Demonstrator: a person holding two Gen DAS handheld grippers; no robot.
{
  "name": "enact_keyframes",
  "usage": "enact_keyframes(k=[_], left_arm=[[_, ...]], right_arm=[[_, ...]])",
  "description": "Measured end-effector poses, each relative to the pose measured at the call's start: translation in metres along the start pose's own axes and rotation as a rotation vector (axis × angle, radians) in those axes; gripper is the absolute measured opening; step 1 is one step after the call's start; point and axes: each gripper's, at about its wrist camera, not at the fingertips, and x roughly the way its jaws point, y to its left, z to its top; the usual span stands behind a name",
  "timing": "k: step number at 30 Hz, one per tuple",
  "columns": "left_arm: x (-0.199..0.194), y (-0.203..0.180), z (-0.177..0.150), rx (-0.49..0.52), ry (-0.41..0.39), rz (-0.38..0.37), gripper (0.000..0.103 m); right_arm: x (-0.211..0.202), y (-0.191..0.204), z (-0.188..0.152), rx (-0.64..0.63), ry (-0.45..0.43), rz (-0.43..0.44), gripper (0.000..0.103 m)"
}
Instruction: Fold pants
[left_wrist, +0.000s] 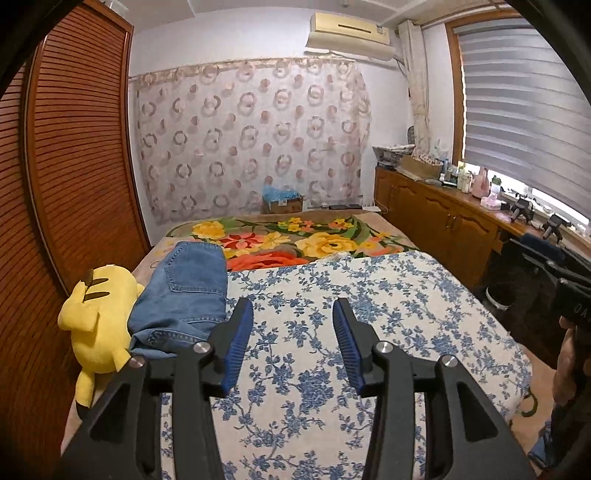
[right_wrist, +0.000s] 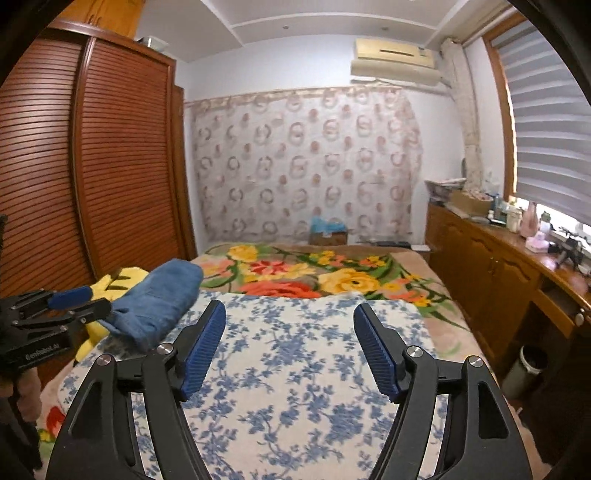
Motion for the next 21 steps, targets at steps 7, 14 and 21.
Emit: enact_keyframes(k=[7,14,21], left_arm=[[-0.0038,-0.0023,-0.0015,-0.005,-0.007,0.014,0.046],[-0.0057,-0.0001,-0.0024,-0.007,-0.003,0.019,0.046],[-0.0062,0.0013,-0.0017,-0.007,-0.004,0.019,0.047]], right_arm=[[-0.0051,-0.0068,-0.0056,0.004,-0.002,-0.008,0.074],[-0.0062,-0.0085,-0.0063,0.005,0.000,-0.005,0.074],[-0.0069,-0.0090,-0.0066,0.006,0.001,-0.003,0.074]])
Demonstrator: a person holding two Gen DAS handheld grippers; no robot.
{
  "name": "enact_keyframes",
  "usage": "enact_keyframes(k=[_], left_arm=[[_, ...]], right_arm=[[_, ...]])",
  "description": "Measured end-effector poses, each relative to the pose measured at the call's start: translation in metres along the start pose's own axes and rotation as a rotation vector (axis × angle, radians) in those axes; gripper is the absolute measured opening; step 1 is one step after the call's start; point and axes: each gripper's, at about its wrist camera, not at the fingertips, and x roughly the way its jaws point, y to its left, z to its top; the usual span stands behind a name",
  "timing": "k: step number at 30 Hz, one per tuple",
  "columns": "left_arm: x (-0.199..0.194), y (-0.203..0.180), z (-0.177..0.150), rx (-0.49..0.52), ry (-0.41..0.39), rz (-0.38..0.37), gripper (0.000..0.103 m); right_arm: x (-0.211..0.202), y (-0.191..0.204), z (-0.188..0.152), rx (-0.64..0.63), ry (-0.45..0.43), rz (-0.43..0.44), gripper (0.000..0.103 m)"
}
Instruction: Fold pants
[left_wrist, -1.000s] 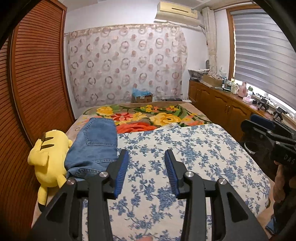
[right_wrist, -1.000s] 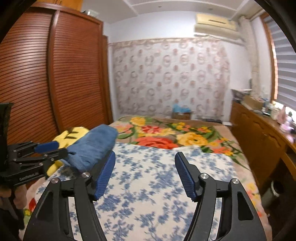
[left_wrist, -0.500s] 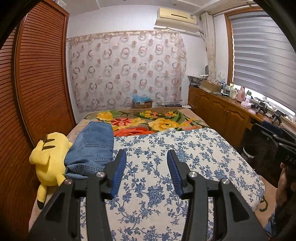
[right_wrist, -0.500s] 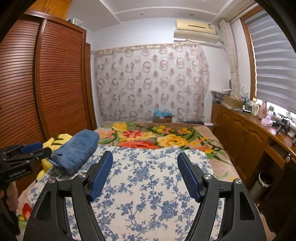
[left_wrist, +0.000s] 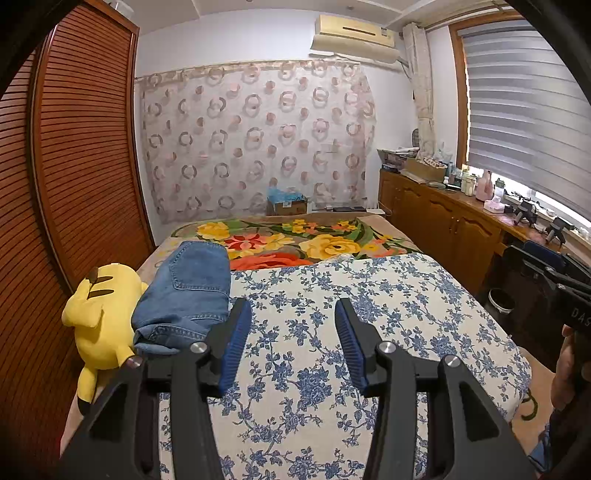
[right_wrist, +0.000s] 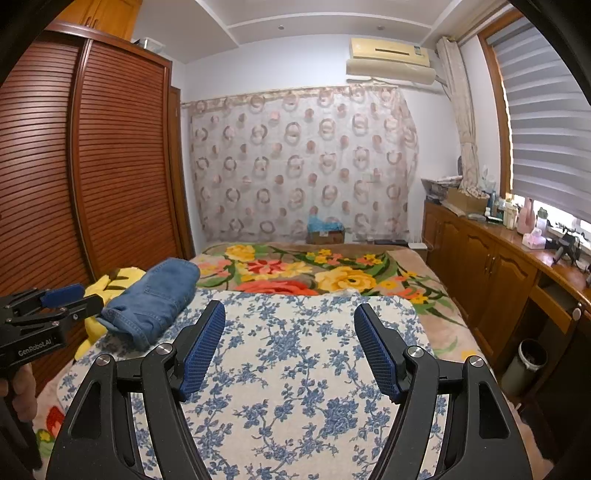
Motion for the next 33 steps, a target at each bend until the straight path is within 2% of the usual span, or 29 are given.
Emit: enact_keyframes(k=[33], left_arm=[[-0.0085,-0.0062,0.0025,-0.007,-0.023,0.000,0.051]], right_arm=[[0.0011,0.0032,-0.0011,0.000,0.000,0.001,0.075]])
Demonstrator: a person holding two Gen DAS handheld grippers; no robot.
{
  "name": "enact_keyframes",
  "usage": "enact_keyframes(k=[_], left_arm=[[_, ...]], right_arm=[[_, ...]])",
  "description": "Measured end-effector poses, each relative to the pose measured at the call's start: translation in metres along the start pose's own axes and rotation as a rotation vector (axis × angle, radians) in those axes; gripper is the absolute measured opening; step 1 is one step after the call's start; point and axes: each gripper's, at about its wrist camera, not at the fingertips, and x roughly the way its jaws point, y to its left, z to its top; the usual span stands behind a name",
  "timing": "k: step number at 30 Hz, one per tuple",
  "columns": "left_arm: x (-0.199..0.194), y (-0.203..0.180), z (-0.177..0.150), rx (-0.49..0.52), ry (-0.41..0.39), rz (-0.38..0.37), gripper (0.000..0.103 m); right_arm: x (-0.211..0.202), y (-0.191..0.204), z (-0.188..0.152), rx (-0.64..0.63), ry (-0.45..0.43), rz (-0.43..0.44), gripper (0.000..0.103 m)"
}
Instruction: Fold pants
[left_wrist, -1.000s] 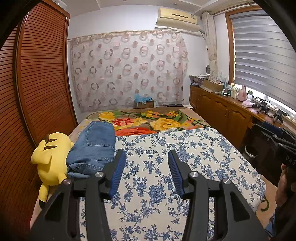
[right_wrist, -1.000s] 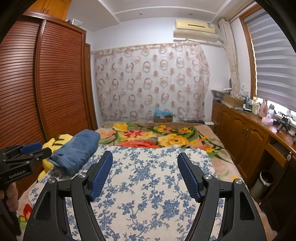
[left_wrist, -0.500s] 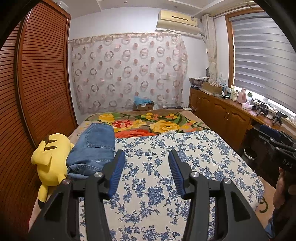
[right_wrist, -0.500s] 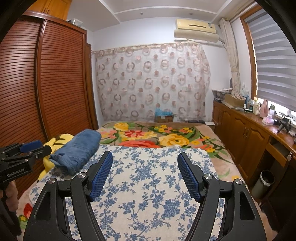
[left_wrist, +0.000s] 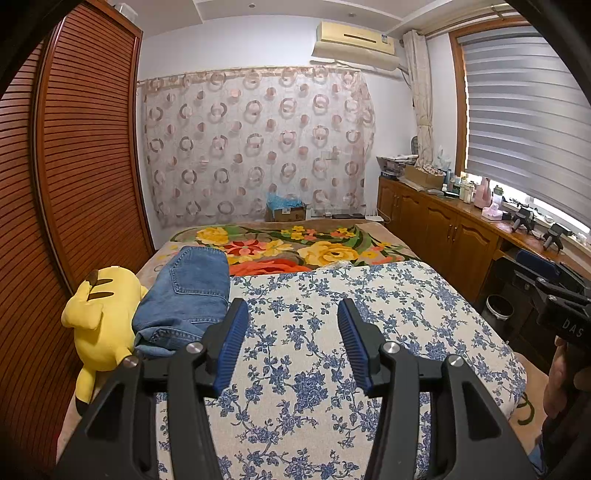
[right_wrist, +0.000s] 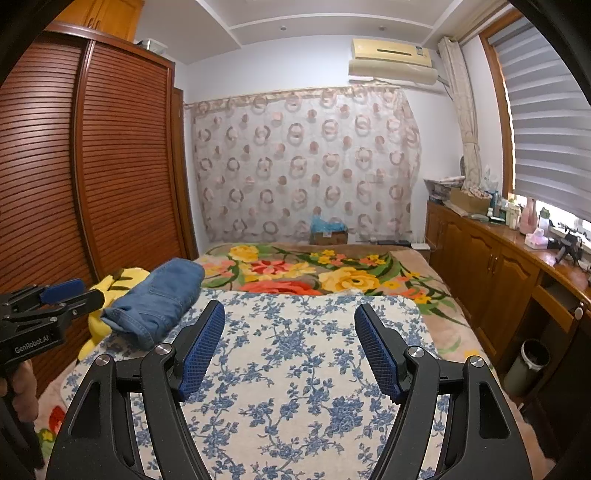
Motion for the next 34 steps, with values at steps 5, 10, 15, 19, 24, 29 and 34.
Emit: enact_keyframes(k=[5,10,15,19,24,29,34], left_arm=[[0.0006,0.0002,-0.0006,0.000,0.000,-0.001,0.051],[0.0005,0.0001,-0.0009,0.000,0.001,-0.002,0.051],[0.0000,-0.0013,-0.0001,0.001,0.001,-0.002,0.052],[-0.0003,-0.0013,-0.0001,0.000,0.000,-0.002,0.052],[0.0000,-0.0012,-0.0004,0.001,0.000,-0.002,0.053],[-0.0004,-0.0022,0.0002,0.002,-0.001,-0.002,0.053],[-0.0006,-0.0024,0.0008,0.000,-0.001,-0.003,0.054]], right_arm=[[0.0004,0.0009,0.0001,0.001,0.002,-0.001,0.075],[0.0003,0.0003,-0.0002,0.001,0.000,0.001,0.075],[0.0007,0.0003,0.0000,0.001,0.000,0.000,0.075],[0.0007,0.0000,-0.0001,0.001,0.000,0.000,0.075],[0.0009,-0.0003,-0.0003,0.002,0.000,0.000,0.075],[0.0010,-0.0006,-0.0007,0.002,0.000,0.000,0.075],[0.0010,-0.0008,-0.0010,0.001,-0.001,0.001,0.075]])
